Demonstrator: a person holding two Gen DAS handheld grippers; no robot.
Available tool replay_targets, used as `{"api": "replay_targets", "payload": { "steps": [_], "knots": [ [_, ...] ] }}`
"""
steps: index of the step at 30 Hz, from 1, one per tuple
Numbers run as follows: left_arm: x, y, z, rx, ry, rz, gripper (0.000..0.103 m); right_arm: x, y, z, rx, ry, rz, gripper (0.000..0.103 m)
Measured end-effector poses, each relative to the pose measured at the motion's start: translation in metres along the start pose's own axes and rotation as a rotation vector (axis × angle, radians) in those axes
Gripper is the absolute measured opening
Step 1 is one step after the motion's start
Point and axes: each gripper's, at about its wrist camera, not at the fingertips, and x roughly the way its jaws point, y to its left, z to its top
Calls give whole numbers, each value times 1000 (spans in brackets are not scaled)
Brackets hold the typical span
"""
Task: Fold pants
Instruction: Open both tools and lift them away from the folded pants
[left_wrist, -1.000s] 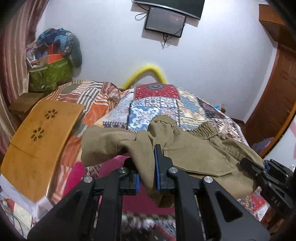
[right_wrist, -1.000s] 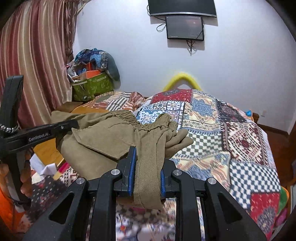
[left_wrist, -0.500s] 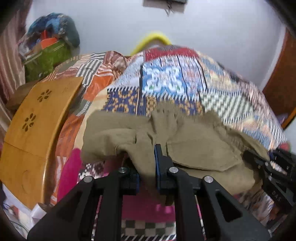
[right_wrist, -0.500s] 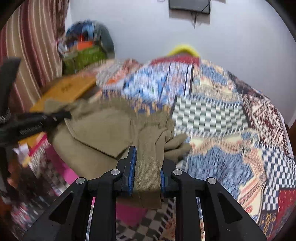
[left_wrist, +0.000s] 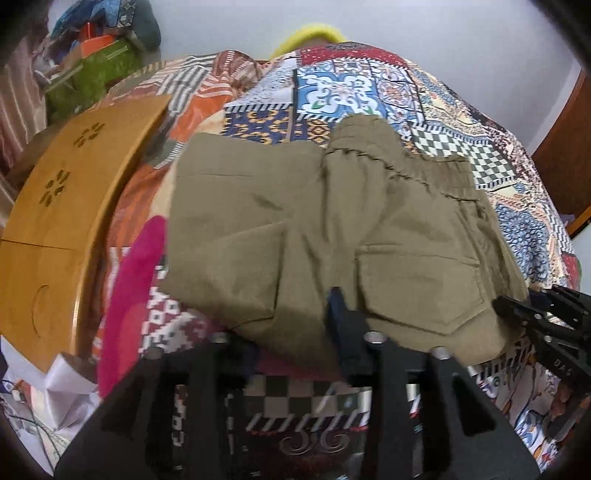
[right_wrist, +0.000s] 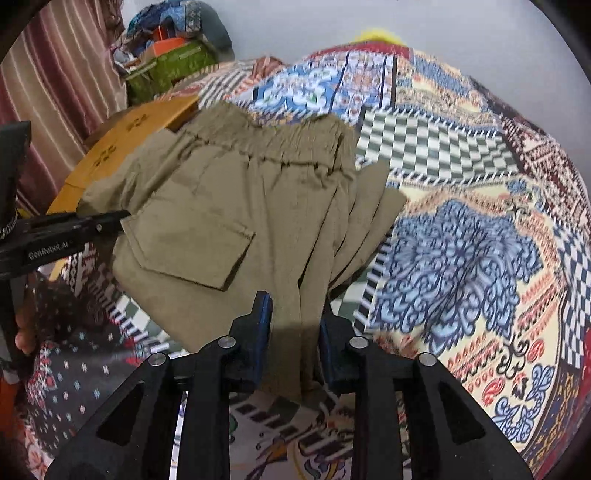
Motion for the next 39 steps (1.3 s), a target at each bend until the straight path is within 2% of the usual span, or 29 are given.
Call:
{"api": "replay_targets", "payload": {
  "steps": [2,6,10,13,15,17,19,23,25,26,29,31,34,39],
  "knots": [
    [-7,5,-2,-1,-2,3,49,-7,-2,-1,-3,7,3,27],
    [-30,16,-8,7,-19,7,50,-24,-10,0,14,8,15,27],
    [-55,23,-4,11,-68,43,50,-47,-13,8,19,-55,-10,30],
    [-63,29,9,-15,-102,30,50,-61,-9,22,42,-122,13,38],
    [-58,32,17,-31,-96,27,50,-59,-4,30,50,-131,33,38],
    [-40,33,25,-36,-58,36,50,-46,6,37,41,-113,46,38],
    [-17,37,26,-31,-12,101,50,-23,14,38,17,-71,24,38],
    [17,63,12,-81,72,169,50,13,19,25,-31,20,-13,38],
    [19,76,6,-112,77,150,50,16,14,19,-42,14,-14,37],
    [16,81,5,-130,68,133,50,15,12,17,-45,12,-20,35],
    [1,83,6,-124,21,175,50,2,9,17,-43,-12,-51,36],
    [-14,80,5,-118,-10,174,50,-13,7,17,-48,-43,-85,38],
    [-43,71,4,-115,-60,136,50,-42,0,17,-26,-95,-74,38],
    [-119,33,1,-72,-194,64,50,-107,-9,15,22,-206,-39,38]
  ]
}}
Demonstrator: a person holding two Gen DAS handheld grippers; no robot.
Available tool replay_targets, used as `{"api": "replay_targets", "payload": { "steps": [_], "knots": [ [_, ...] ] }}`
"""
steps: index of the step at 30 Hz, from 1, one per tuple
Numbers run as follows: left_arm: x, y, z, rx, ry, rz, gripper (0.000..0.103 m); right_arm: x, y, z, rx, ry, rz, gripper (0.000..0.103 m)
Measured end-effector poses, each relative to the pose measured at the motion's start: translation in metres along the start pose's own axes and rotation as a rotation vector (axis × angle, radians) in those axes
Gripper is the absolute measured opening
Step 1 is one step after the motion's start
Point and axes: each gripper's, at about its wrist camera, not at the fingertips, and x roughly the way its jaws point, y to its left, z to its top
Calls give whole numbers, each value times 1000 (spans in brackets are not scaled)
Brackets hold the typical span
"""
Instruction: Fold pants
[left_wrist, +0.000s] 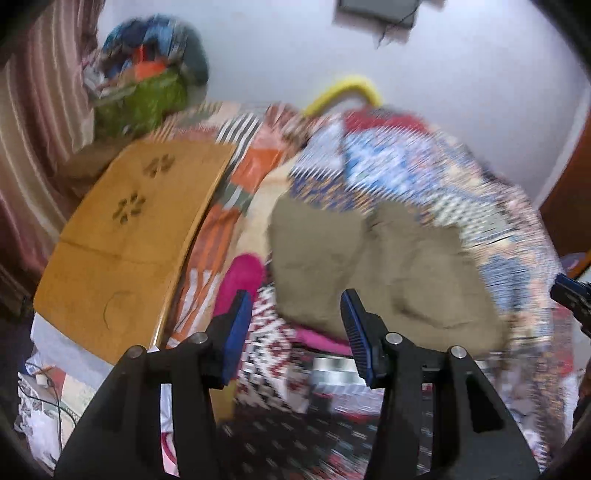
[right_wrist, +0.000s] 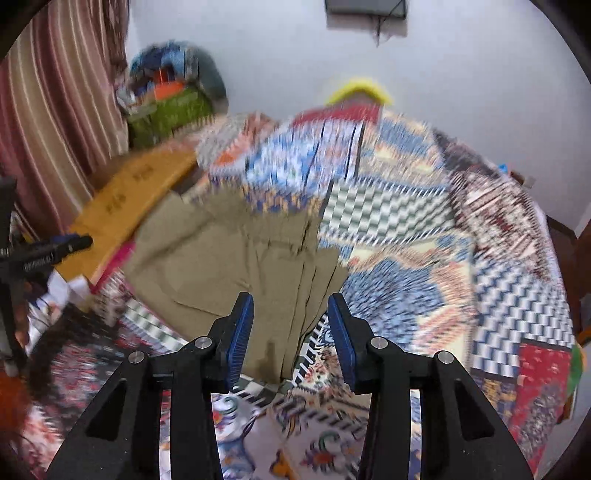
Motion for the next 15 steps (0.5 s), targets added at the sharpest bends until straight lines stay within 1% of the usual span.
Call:
{"api": "replay_targets", "payload": {
  "steps": [1,2,4,8,9,10,13,15],
  "knots": [
    [-24,-11,2,14,-41,-21,50,-17,-1,3,6,-33,3,38],
    [-39,-19,3,25,-64,-32,50,-41,0,5,10,-75,6,38],
    [-81,-38,4,54,-130,-60,50,-70,4,6,8,-126,9,38],
    [-167,-71,-2,98,-265,-118,50,-148,16,4,-6,-262,18,38],
    [-188,-78,-5,106,-299,-127,50,-157,19,3,-9,-281,18,38],
    [-211,-85,-10,114,-333,-138,50,-180,25,-1,-16,-317,22,38],
    [-273,-104,-25,132,-431,-150,52,-221,35,-10,-28,-386,34,38],
    [-302,-110,-36,134,-472,-161,56,-250,44,-19,-38,-433,45,38]
  ]
}}
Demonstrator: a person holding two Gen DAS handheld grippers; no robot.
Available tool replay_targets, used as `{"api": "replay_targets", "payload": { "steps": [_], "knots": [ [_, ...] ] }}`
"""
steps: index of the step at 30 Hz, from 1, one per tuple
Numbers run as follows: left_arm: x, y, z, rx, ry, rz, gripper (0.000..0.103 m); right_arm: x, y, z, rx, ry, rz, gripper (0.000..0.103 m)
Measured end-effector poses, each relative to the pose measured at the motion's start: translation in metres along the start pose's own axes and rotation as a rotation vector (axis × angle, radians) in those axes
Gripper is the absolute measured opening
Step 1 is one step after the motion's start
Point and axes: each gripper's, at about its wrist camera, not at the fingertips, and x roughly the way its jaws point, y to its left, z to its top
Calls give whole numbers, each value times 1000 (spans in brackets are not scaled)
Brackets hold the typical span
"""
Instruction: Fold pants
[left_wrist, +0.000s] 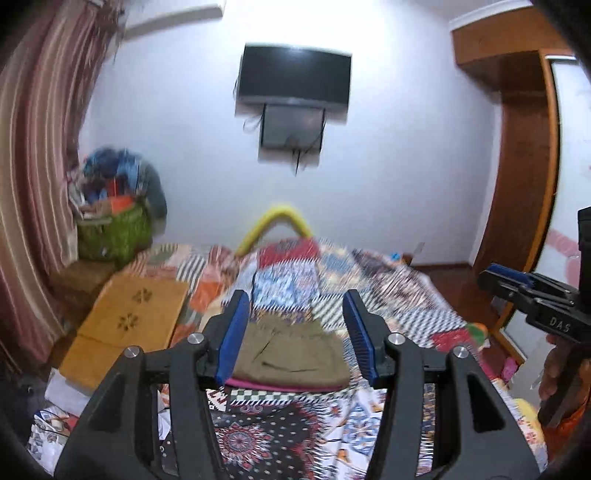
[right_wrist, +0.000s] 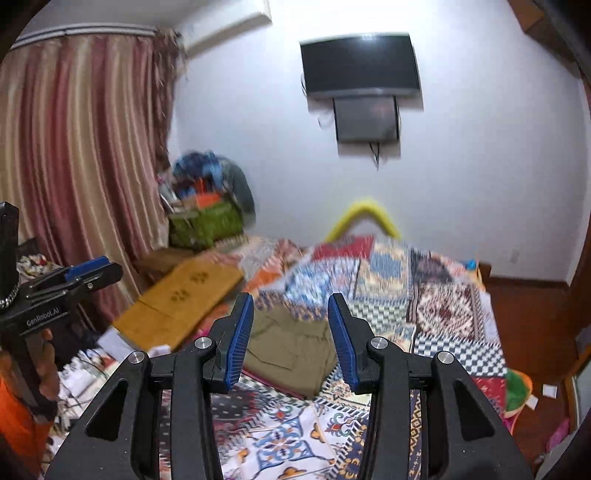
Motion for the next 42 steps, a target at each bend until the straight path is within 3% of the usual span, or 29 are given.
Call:
{"api": "replay_targets", "payload": {
  "steps": [4,8,11,13,17,24,27,42],
  "knots": [
    [-58,-24,5,7,-90,-10,65,-52,16,4,-16,-88,26,42],
    [-105,-47,1,5,-160,-18,76,-93,30,0,-26,-175,32,53],
    [-132,-62,-5,26,-202,4,83,-112,38,-4,-31,-219,42,61],
    [-149,-70,-9,38,-230,23,94,-122,41,-8,-31,-244,38,68],
    [-169,-78,-19,33,-255,45,102,-125,44,-17,-34,-260,30,77],
    [-179,-76,-34,11,-243,50,103,-133,45,-31,-5,-260,22,99],
    [-179,-77,-36,4,-233,48,103,-134,47,-34,-10,-266,6,103],
    [-173,-86,-47,20,-227,54,103,-146,44,-45,13,-270,-12,103]
  ]
}}
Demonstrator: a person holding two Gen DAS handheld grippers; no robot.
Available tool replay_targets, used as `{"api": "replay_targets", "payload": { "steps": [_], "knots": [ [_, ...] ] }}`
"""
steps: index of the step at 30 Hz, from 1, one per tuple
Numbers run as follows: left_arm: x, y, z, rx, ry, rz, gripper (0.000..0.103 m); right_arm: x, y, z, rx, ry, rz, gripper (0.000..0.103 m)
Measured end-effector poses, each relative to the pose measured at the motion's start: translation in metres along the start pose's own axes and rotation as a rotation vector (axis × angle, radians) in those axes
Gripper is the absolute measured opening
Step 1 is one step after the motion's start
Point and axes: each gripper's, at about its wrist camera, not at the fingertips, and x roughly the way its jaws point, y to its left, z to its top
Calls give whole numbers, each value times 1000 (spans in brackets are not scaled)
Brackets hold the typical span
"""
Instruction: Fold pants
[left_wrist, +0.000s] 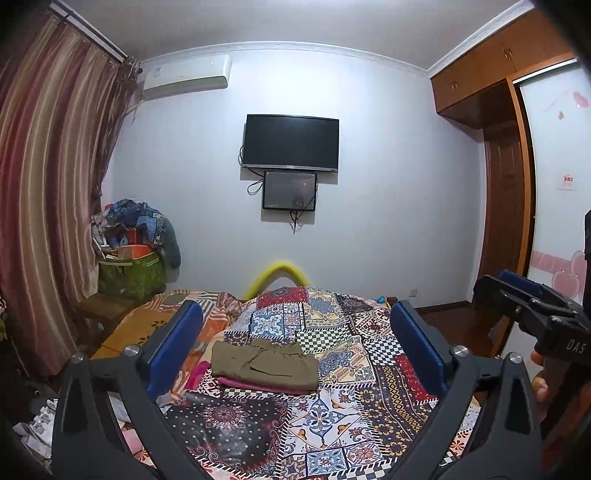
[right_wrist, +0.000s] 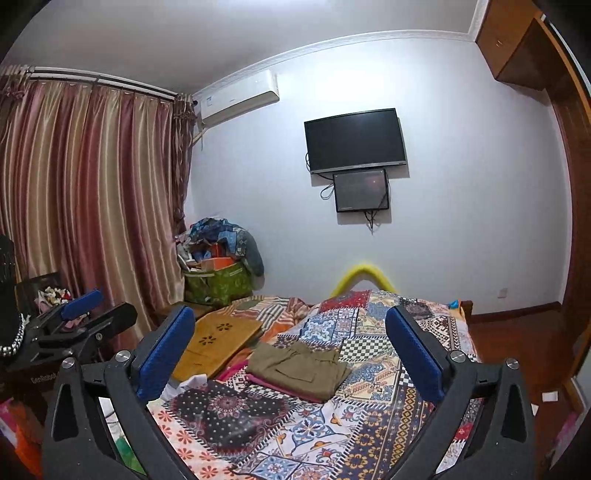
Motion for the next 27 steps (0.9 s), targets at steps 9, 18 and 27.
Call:
{"api": "replay_targets", "payload": {
  "steps": [9,18,27],
  "knots": [
    [3,-2,-2,-3,5,-11,103,-1,6,2,-15,6,-7,103],
    [3,-6,-3,13,9,-16,103,-3,7,6,-17,10,-13,103],
    [5,-5,-3,6,15,-25,103,-3,5,6,-19,13,-20,103]
  ]
}}
